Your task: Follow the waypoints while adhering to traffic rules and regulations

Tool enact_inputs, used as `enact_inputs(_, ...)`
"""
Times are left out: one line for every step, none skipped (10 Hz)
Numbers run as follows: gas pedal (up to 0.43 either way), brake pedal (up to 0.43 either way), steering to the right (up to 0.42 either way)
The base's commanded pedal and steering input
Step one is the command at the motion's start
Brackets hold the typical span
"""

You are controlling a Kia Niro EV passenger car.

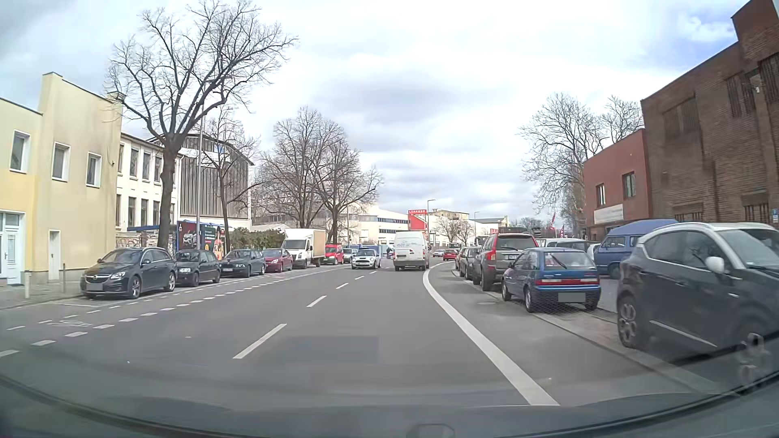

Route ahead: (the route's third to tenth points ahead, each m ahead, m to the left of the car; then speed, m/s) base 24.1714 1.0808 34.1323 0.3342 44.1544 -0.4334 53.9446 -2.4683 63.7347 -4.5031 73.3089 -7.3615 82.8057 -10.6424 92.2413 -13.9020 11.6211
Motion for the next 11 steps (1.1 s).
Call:
enact_inputs(0.0, 0.0, 0.001)
enact_inputs(0.0, 0.0, 0.002)
enact_inputs(0.0, 0.0, 0.002)
enact_inputs(0.0, 0.0, 0.002)
enact_inputs(0.0, 0.0, 0.001)
enact_inputs(0.0, 0.0, 0.002)
enact_inputs(0.028, 0.0, 0.002)
enact_inputs(0.067, 0.0, 0.002)
enact_inputs(0.087, 0.0, 0.002)
enact_inputs(0.087, 0.0, 0.002)
enact_inputs(0.087, 0.0, 0.002)
